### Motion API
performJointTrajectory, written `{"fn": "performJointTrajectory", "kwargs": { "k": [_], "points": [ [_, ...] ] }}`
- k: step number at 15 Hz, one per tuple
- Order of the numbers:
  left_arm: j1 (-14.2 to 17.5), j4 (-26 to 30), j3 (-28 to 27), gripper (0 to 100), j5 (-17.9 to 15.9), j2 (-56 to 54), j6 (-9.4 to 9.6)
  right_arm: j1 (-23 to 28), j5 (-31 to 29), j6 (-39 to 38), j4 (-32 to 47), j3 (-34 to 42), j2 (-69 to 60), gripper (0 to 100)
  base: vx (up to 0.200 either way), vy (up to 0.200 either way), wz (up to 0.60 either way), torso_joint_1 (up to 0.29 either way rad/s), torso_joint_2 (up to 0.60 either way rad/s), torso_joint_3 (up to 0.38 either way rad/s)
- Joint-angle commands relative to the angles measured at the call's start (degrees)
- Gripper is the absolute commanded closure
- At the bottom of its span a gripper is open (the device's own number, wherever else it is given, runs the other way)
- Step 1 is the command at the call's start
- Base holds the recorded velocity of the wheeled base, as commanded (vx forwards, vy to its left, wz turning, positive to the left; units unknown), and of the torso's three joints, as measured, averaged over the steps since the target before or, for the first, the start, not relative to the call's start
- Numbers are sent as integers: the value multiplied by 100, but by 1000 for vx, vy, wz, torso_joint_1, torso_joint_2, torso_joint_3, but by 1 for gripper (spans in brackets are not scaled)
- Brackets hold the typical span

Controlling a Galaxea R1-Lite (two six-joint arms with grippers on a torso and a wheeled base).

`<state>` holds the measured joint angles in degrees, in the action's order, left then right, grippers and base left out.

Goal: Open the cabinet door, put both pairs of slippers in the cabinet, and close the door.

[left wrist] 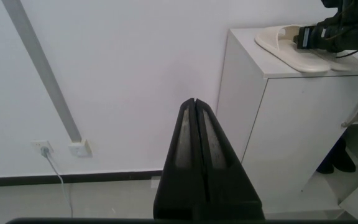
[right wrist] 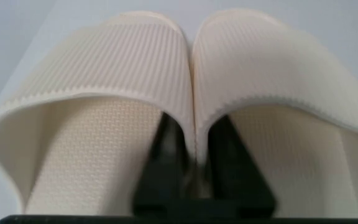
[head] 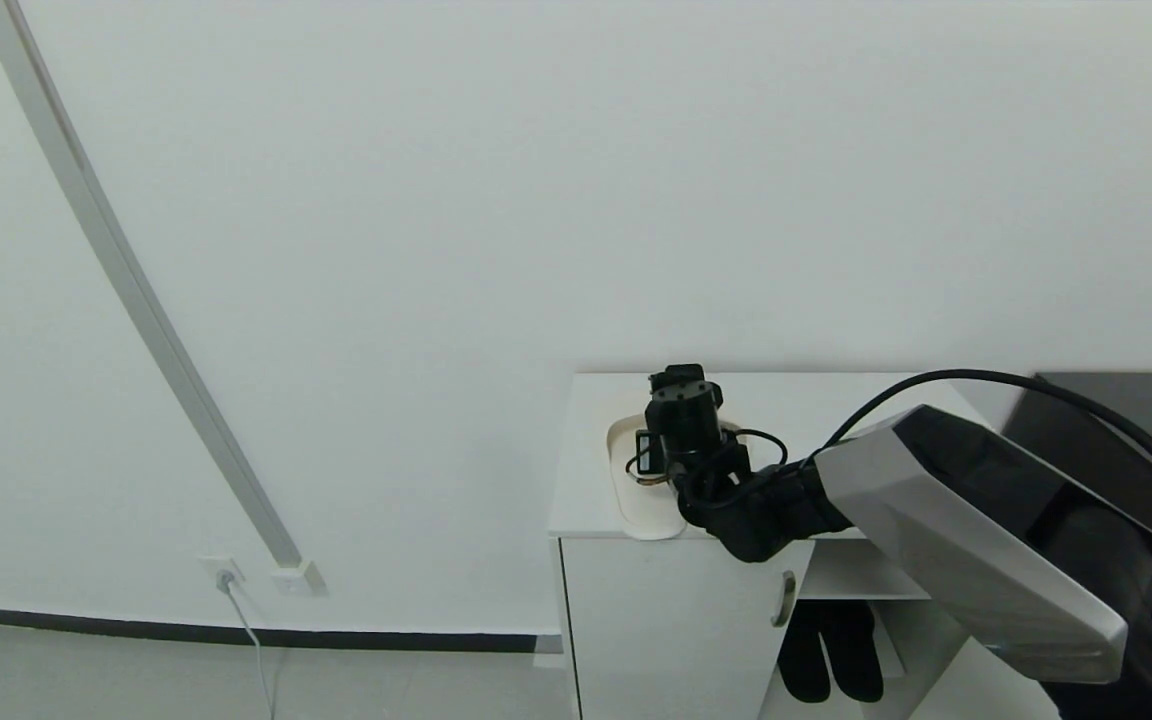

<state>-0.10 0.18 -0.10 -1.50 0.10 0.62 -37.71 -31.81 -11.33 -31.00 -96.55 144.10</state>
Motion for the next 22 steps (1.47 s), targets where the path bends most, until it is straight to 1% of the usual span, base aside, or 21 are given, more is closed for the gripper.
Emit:
{"fn": "performJointTrajectory", "kwargs": {
  "k": [1,4,6,9,12,13,14,15,16,18,20,21,22],
  "points": [
    [1,-1,1,100,1,-1,-1,0,-1,-1,-2,5,-5,100,0,0,0,0,0,0],
    [1,-1,1,100,1,8,-1,-18,-1,-1,-2,66,-137,100,0,0,0,0,0,0],
    [1,-1,1,100,1,8,-1,-18,25,-1,6,198,-453,100,0,0,0,0,0,0],
    [1,-1,1,100,1,8,-1,-18,192,-10,-38,743,-1139,100,0,0,0,0,0,0],
    [1,-1,1,100,1,-1,-1,-26,974,192,-407,2000,-2150,100,0,0,0,0,0,0],
    [1,-1,1,100,1,8,-1,18,1607,588,-829,2993,-2783,100,0,0,0,0,0,0],
    [1,-1,1,100,1,8,-1,97,1994,763,-1066,3511,-3099,100,0,0,0,0,0,0],
    [1,-1,1,100,1,8,-1,158,2223,851,-1171,3793,-3266,100,0,0,0,0,0,0],
    [1,-1,1,100,1,8,-1,360,3014,974,-1242,4434,-3732,100,0,0,0,0,0,0],
    [1,-1,1,100,1,8,-1,536,3884,1115,-1207,4988,-4092,100,0,0,0,0,0,0],
    [1,-1,1,100,1,8,8,563,4139,1379,-1242,5225,-4215,100,0,0,0,0,0,0],
    [1,-1,1,100,1,8,8,563,4490,1502,-1207,5383,-4347,100,0,0,0,0,0,0],
    [1,-1,1,100,1,8,-1,563,4604,1563,-1207,5454,-4382,100,0,0,0,0,0,0]
  ]
}}
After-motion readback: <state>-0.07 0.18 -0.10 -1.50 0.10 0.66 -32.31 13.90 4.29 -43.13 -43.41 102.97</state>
